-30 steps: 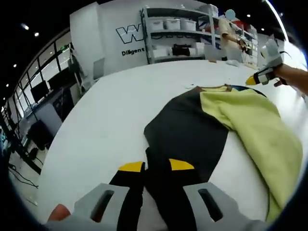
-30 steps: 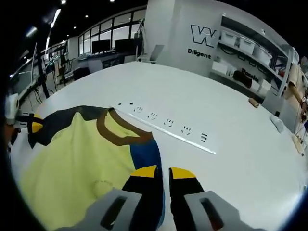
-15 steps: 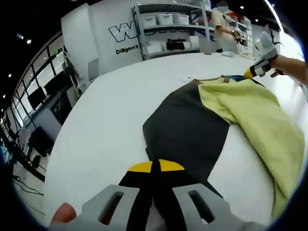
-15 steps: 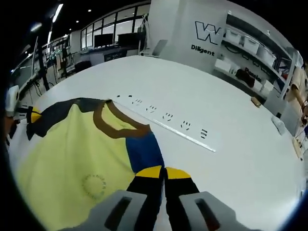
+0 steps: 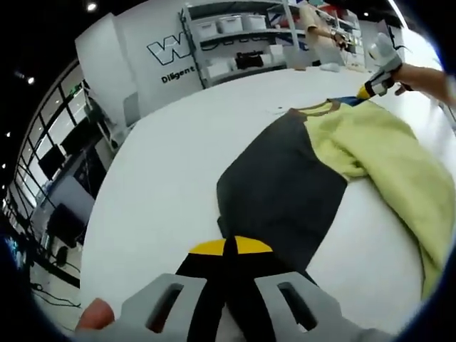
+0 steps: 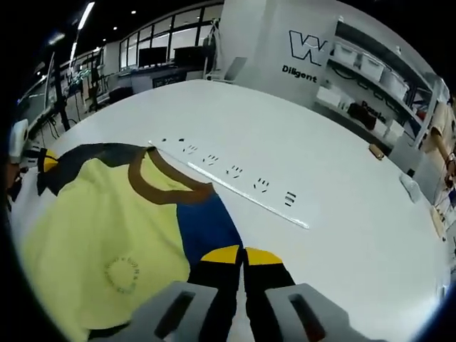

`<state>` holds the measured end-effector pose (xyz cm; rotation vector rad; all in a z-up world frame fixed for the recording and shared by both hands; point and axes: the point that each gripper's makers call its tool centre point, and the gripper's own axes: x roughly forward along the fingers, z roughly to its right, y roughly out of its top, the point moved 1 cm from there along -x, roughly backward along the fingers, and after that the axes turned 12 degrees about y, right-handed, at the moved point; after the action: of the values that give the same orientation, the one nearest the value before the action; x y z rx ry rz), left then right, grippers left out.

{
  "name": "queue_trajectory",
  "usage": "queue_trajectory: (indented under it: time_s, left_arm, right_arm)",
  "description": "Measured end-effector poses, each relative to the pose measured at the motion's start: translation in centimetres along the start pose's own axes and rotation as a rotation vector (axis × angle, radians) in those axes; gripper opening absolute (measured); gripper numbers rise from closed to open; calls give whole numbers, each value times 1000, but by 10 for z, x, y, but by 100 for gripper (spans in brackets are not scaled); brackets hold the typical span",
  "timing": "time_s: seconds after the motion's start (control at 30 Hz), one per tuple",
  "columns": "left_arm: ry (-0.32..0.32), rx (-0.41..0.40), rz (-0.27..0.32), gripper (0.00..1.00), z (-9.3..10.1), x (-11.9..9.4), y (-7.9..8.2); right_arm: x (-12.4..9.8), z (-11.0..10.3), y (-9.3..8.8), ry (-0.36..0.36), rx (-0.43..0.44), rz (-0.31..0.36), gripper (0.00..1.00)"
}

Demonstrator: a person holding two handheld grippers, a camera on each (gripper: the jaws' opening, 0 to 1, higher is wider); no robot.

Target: Fold the garment on the visible template until the final outline fits inside the template.

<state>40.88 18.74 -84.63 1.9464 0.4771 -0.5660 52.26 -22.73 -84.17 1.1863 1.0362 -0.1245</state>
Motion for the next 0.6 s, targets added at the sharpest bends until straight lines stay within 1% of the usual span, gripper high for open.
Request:
queue_trajectory:
  time_s: [0.17,0.33,0.6]
  left_arm:
    - [17,40,2,0,-6,3,0]
    - [21,33,-1,1,-6,4,0]
    - [27,41,12,2,-6,5,1]
  right_arm:
    - [1,2,0,-3,1,4,0]
    - [4,3,-1,-8,3,4,0]
    - [10,2,-5,-10,7,-4,0]
